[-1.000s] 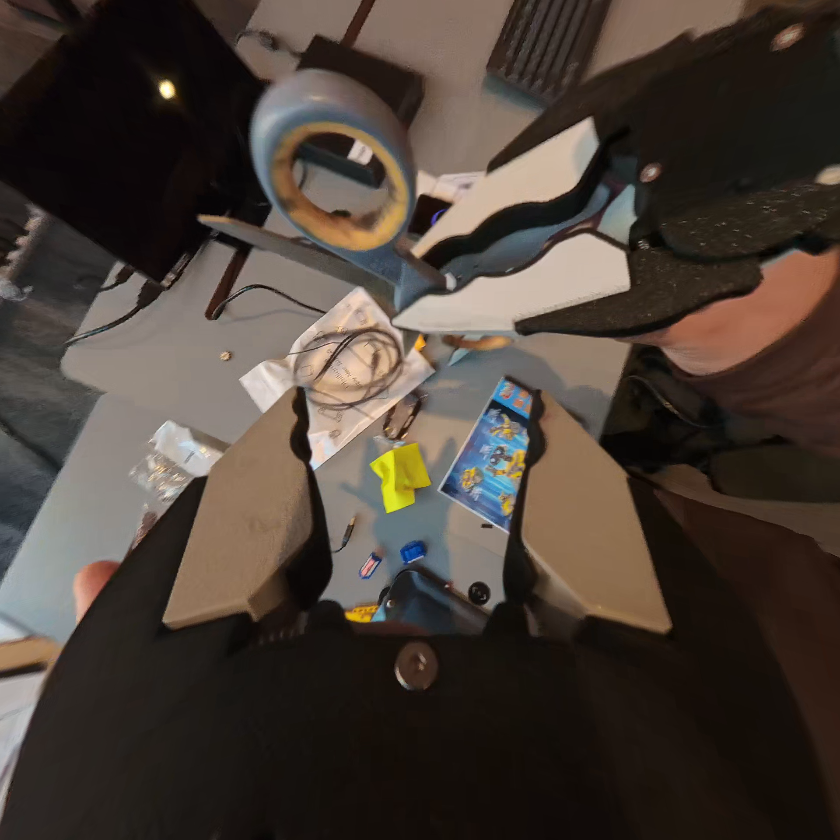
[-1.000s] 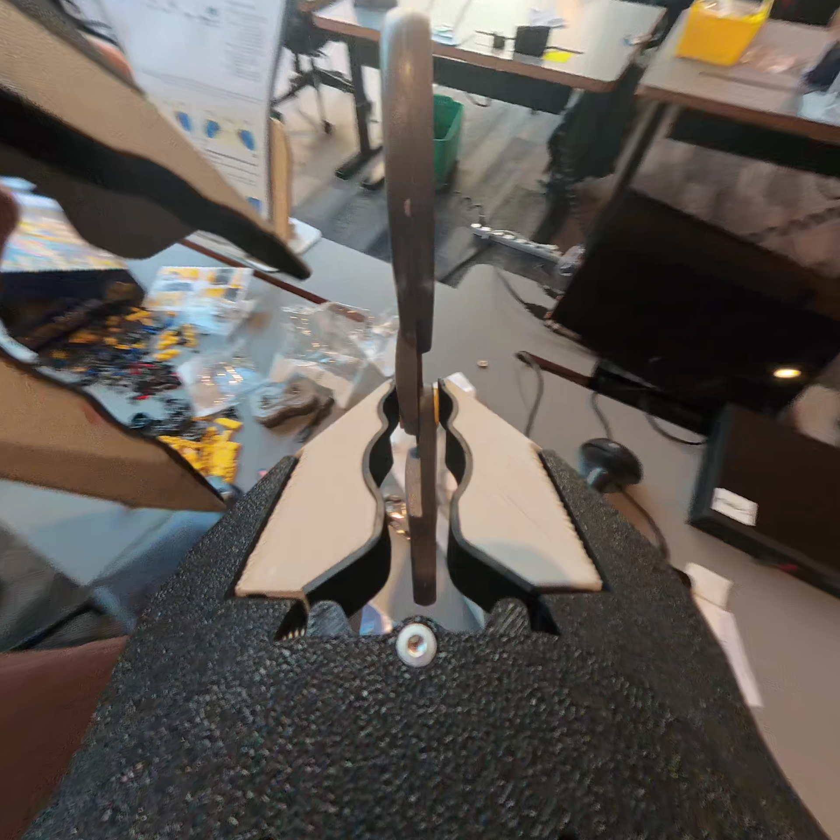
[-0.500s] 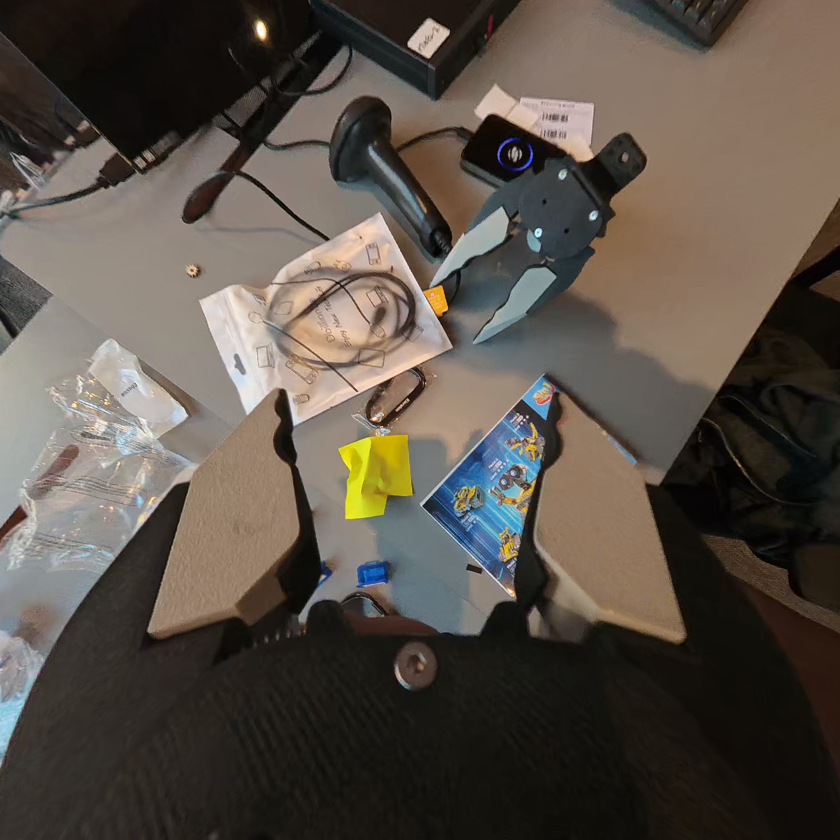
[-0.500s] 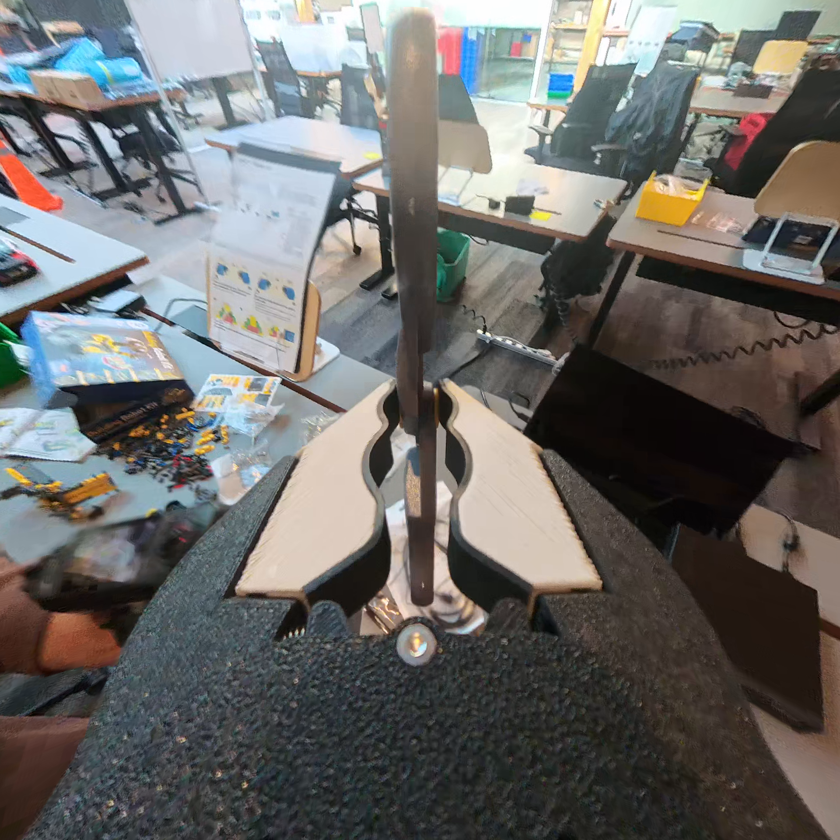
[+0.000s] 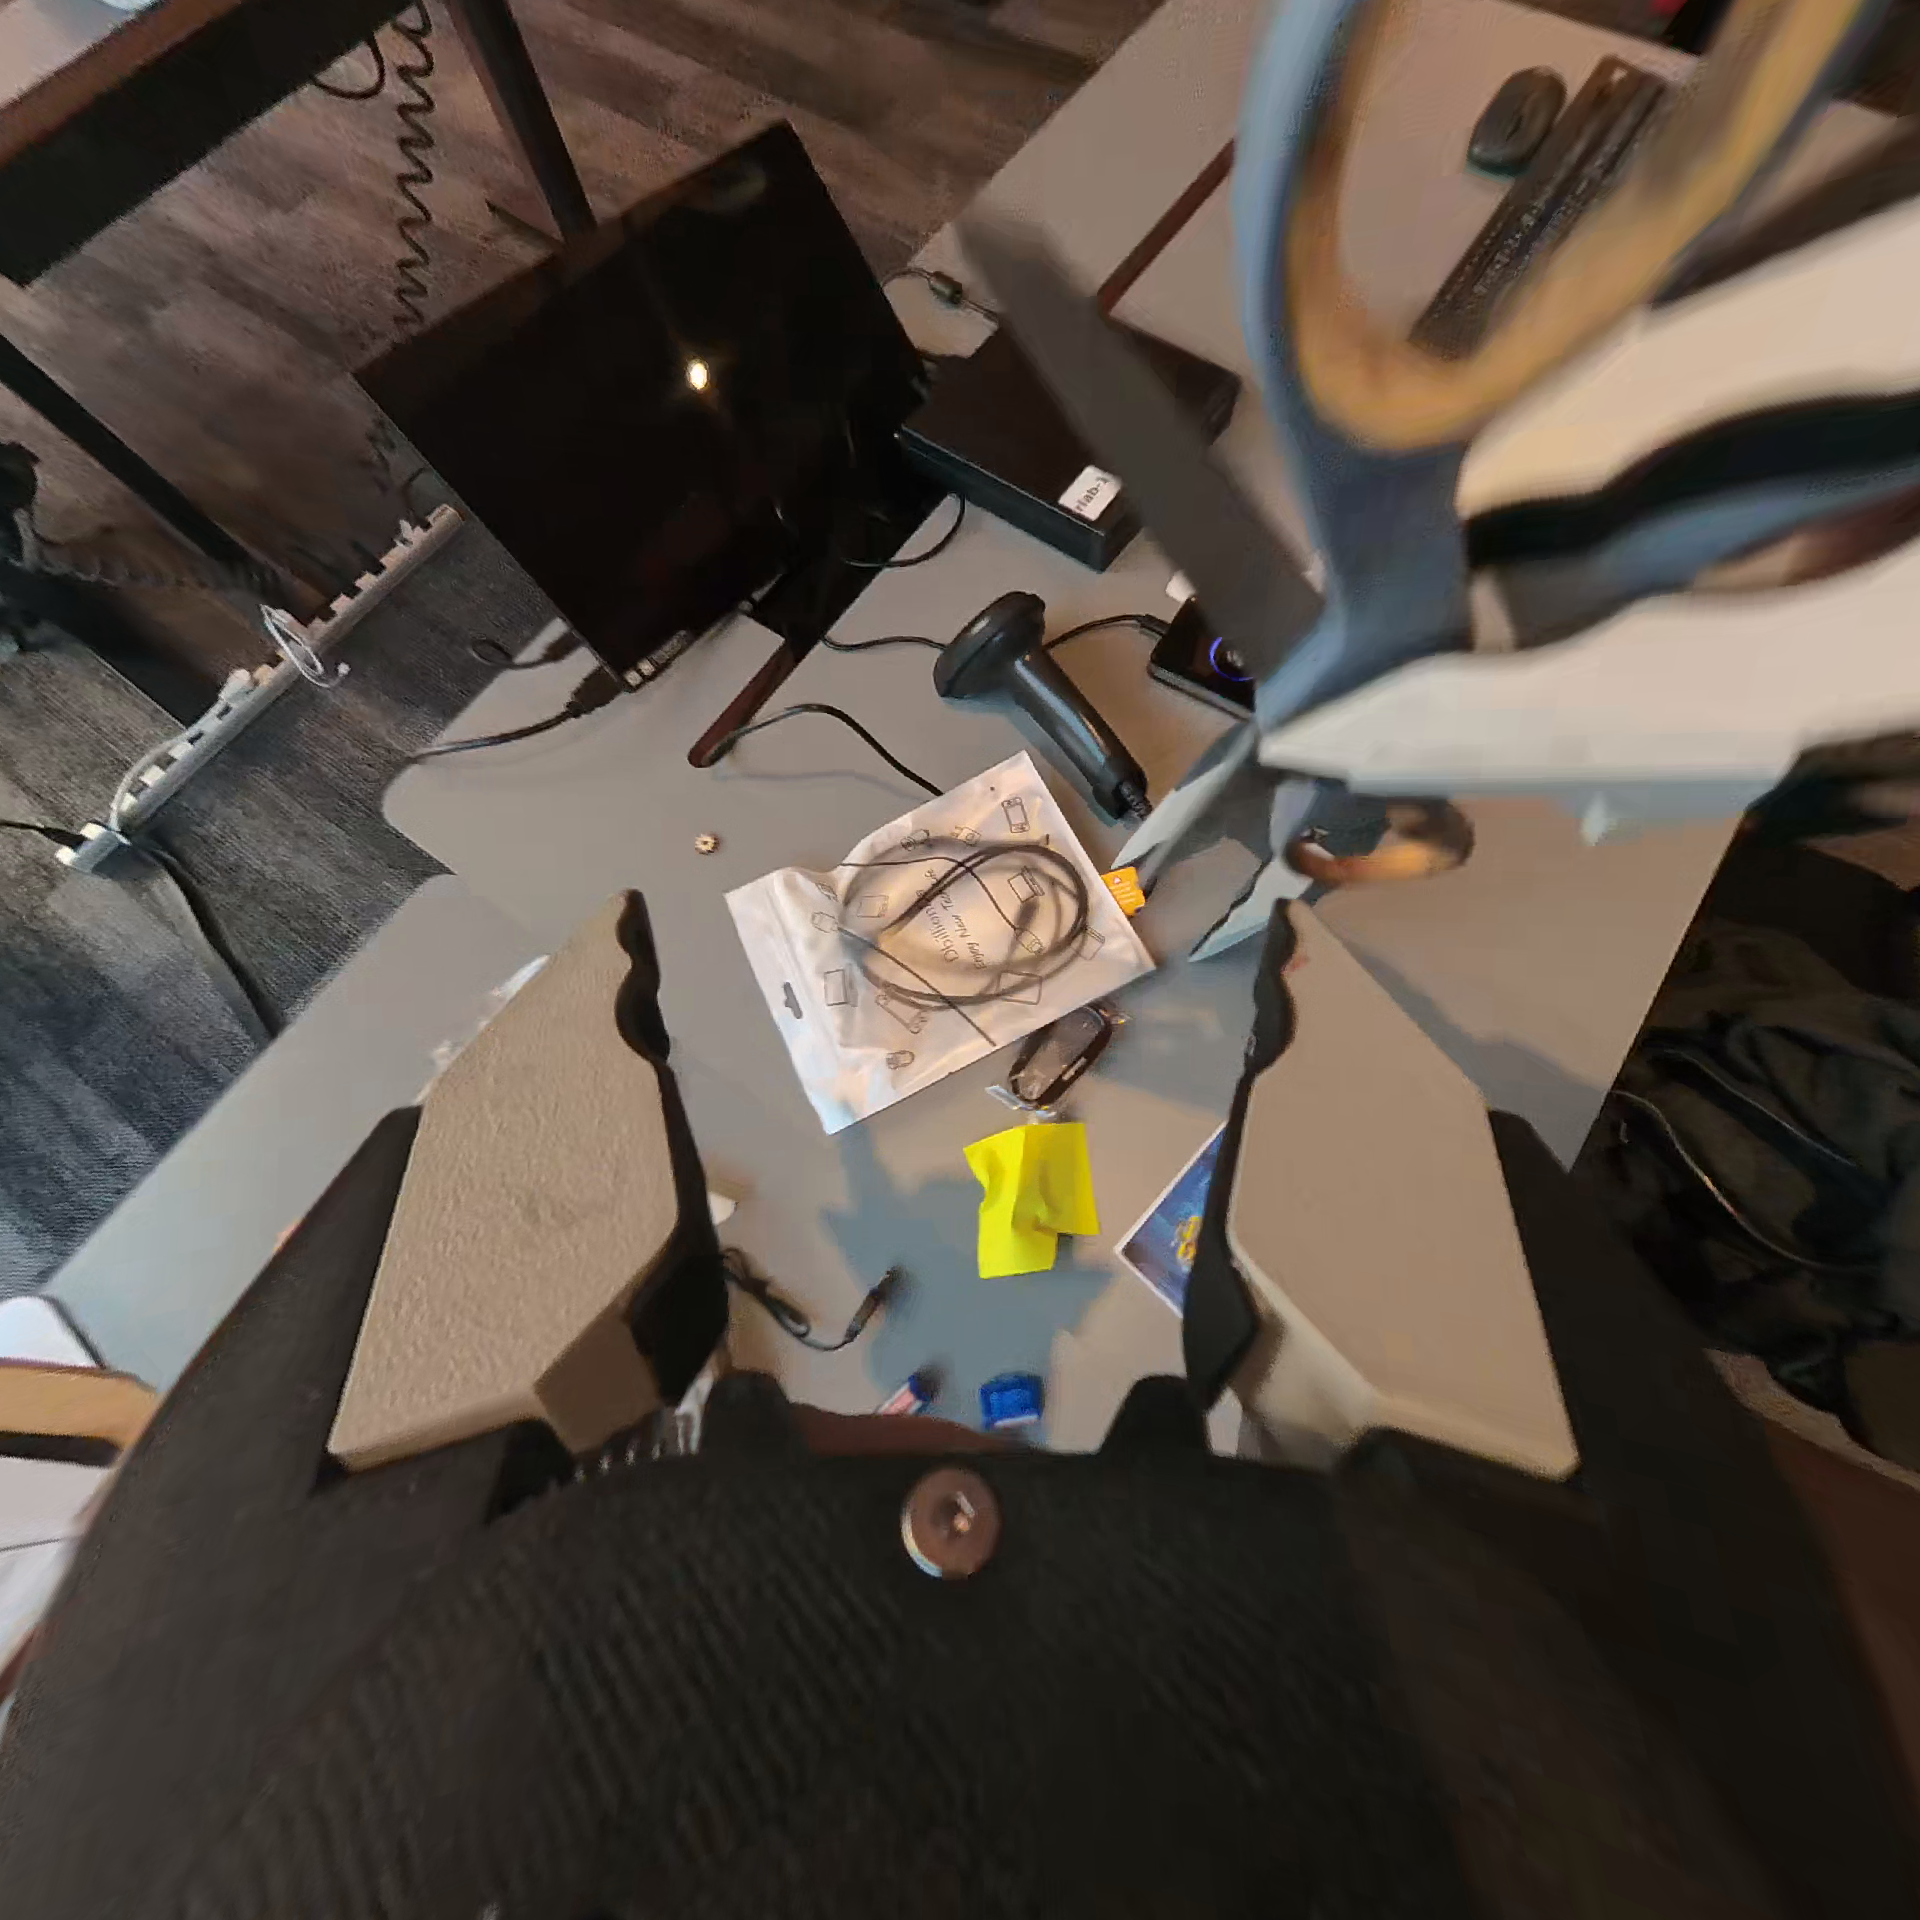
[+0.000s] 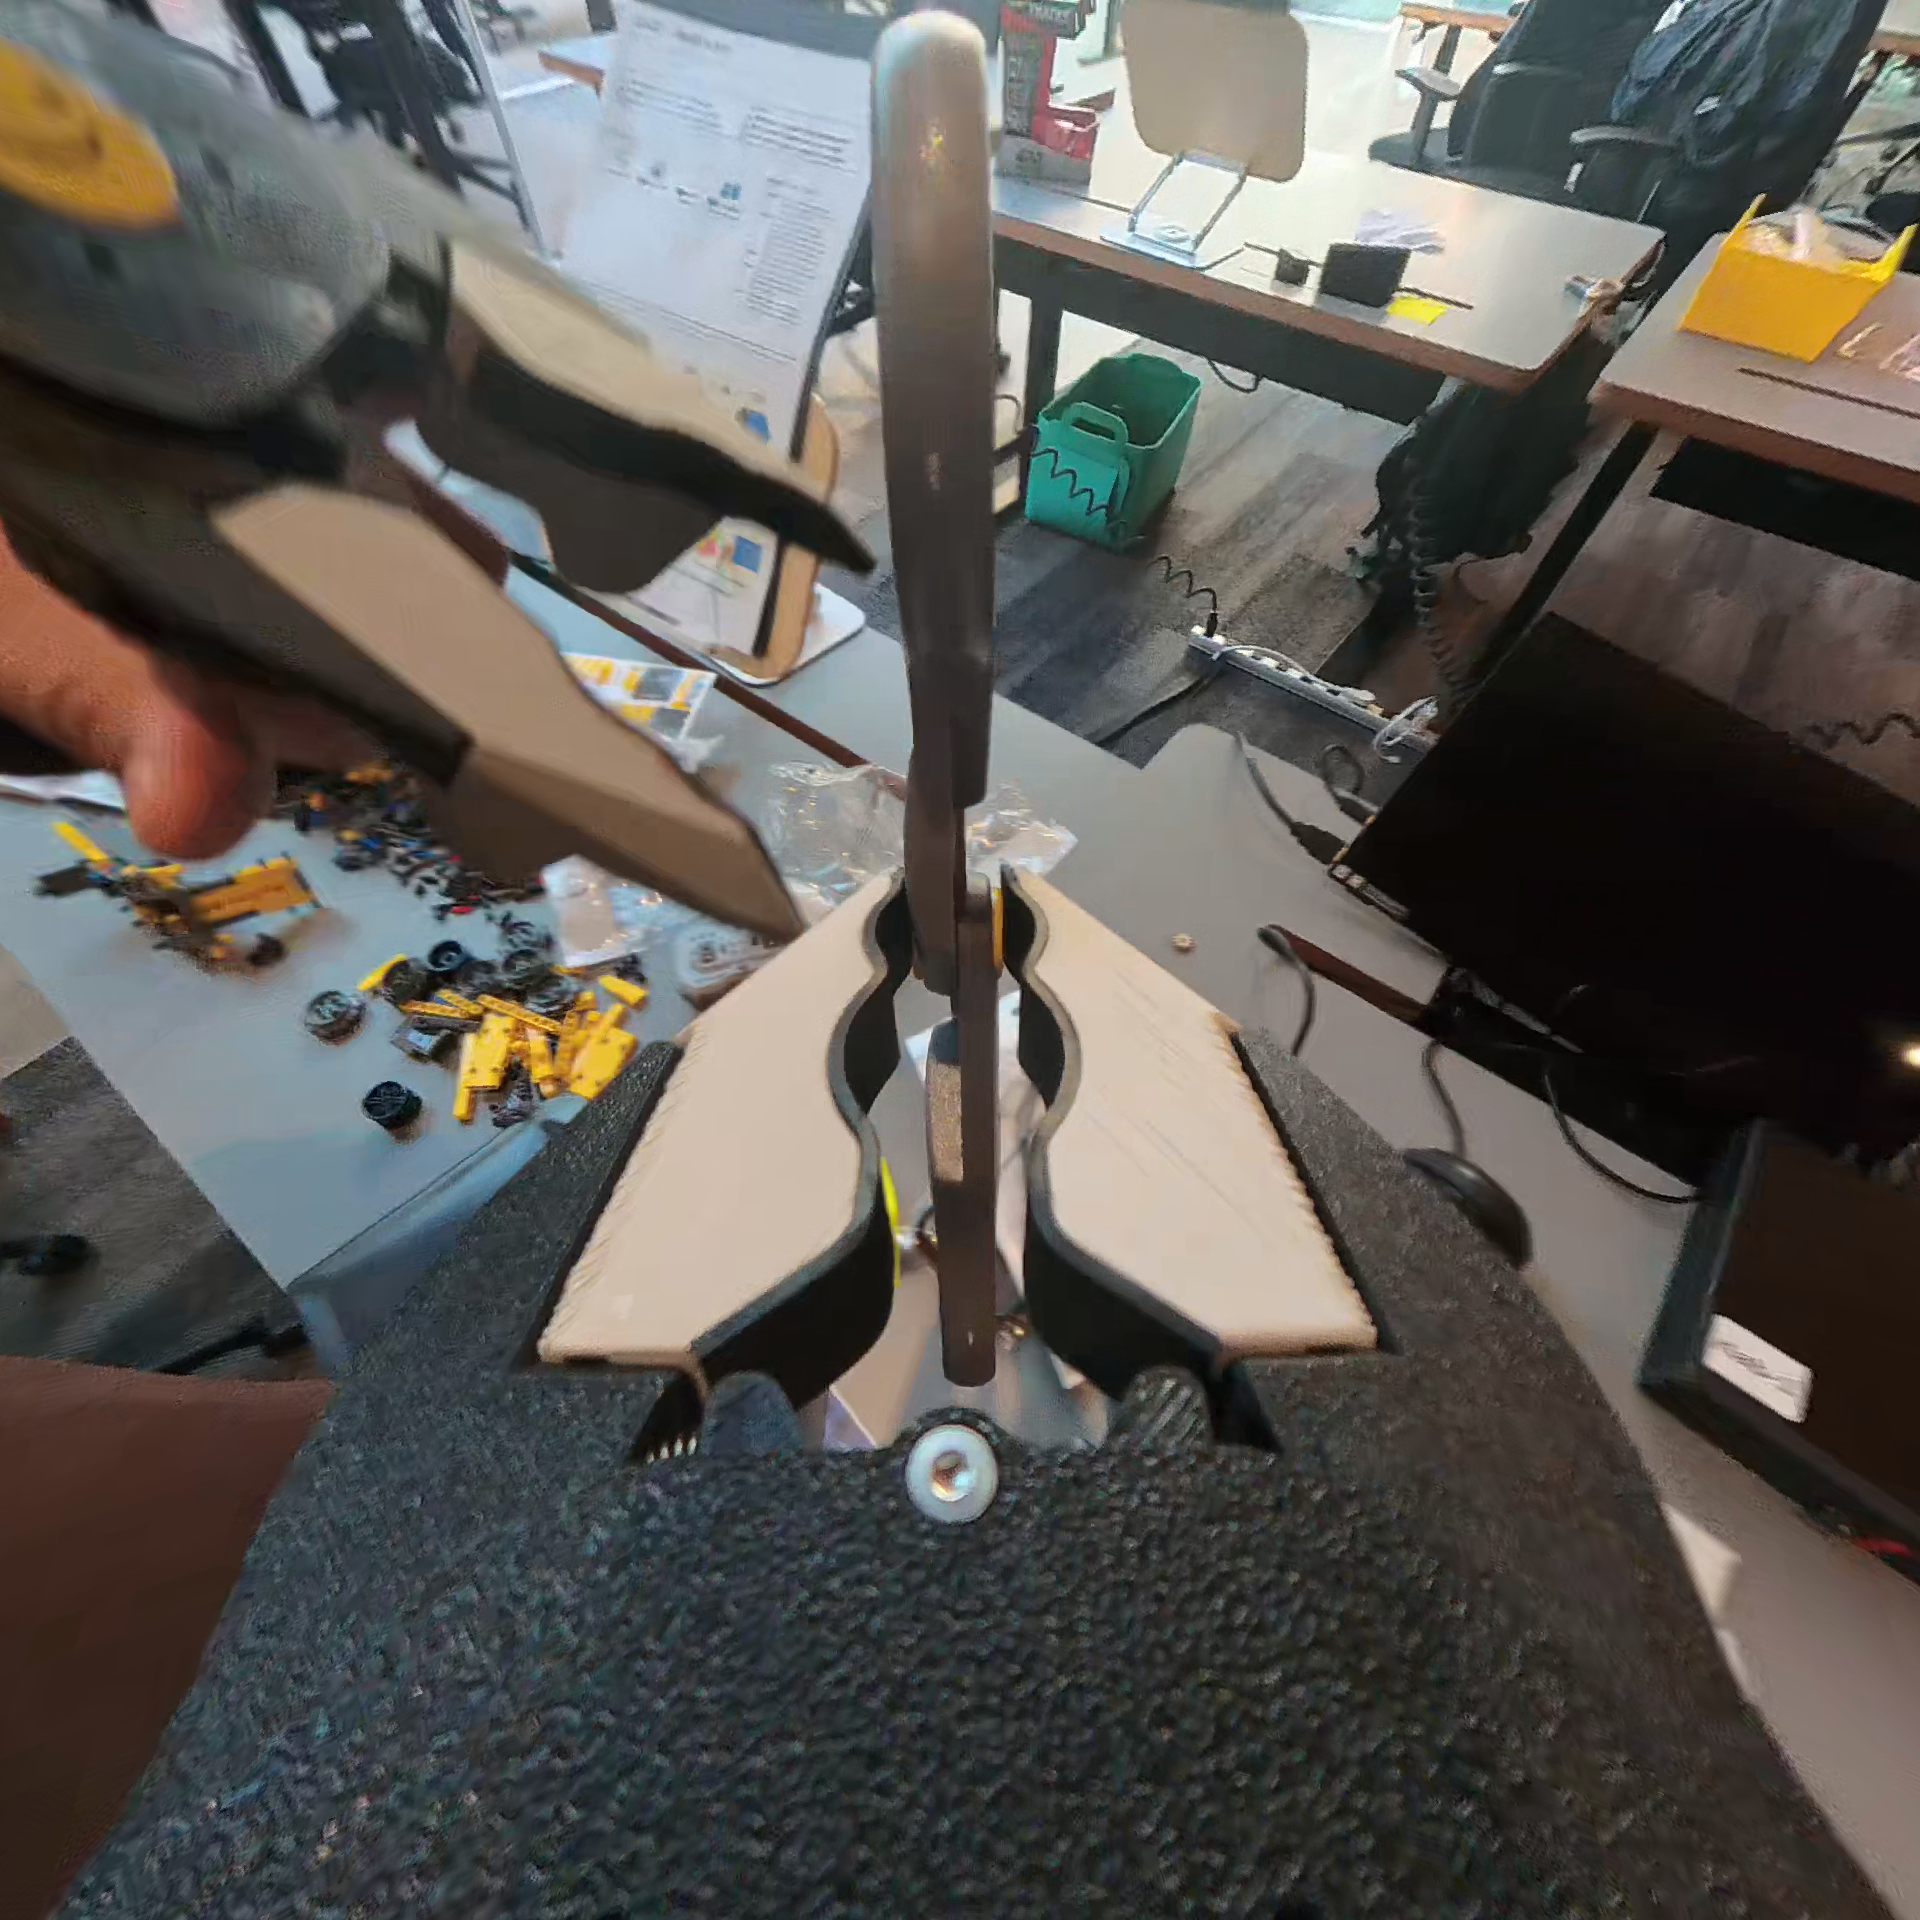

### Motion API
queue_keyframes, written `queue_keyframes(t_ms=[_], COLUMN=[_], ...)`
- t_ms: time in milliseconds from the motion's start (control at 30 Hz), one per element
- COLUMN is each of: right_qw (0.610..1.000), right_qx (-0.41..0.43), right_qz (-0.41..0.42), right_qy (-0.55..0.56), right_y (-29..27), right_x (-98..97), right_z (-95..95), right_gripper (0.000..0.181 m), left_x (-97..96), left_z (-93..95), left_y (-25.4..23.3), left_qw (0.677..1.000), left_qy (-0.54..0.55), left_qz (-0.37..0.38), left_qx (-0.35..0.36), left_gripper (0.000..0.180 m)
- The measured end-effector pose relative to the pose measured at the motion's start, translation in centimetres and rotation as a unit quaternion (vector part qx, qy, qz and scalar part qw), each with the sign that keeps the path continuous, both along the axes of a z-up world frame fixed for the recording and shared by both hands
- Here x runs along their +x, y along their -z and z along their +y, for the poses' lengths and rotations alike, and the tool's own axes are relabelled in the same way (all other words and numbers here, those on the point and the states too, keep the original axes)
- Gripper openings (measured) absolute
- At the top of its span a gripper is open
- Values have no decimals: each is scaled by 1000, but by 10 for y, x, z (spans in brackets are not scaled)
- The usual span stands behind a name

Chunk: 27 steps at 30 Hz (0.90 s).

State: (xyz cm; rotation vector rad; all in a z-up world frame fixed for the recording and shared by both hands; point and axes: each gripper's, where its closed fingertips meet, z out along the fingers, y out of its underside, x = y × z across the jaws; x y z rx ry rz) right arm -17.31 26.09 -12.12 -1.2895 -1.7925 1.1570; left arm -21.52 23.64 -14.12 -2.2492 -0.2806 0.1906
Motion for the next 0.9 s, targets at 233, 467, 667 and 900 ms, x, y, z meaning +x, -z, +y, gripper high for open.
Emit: queue_keyframes(t_ms=[233, 467, 667, 900], right_qw=[984, 888, 818, 766], right_qx=[-106, -238, -282, -275], right_qz=[14, 25, 5, -11], right_qy=[-142, -392, -502, -581], right_y=[7, -37, -57, -80], right_x=[8, 40, 36, 19], right_z=[-59, -81, -122, -152], right_gripper=[14, 14, 15, 14], left_x=[56, 107, 135, 178], left_z=[-20, -98, -110, -100], left_y=[-56, -34, 71, 130], left_qw=[980, 929, 944, 941], left_qy=[192, 319, 227, 165], left_qz=[-50, -189, -240, -293], left_qx=[-15, 26, 9, 29], left_gripper=[113, 121, 114, 99])
